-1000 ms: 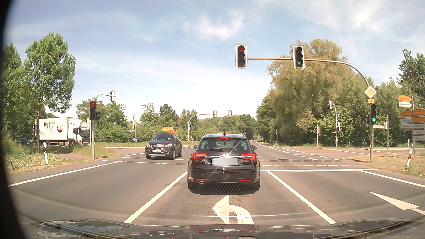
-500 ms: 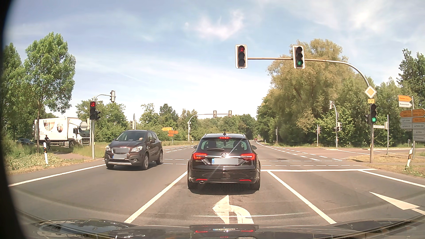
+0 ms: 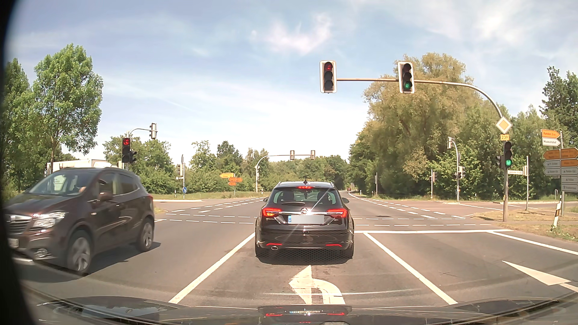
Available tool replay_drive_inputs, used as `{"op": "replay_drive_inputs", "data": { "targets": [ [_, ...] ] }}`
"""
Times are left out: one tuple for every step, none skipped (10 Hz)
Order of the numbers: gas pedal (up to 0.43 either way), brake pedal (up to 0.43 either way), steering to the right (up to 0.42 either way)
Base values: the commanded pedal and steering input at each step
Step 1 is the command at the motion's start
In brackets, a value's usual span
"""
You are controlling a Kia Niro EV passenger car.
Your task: Follow the waypoints while adhering to traffic rules and regulations
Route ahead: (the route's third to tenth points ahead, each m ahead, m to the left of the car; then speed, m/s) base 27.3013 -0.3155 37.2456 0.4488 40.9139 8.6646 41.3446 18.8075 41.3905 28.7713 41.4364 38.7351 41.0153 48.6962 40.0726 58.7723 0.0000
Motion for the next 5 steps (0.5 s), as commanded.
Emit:
{"op": "replay_drive_inputs", "data": {
  "targets": [
    [0.0, 0.0, 0.004],
    [0.0, 0.0, 0.004],
    [0.0, 0.0, 0.004],
    [0.0, 0.0, 0.004],
    [0.0, 0.0, 0.004]
  ]
}}
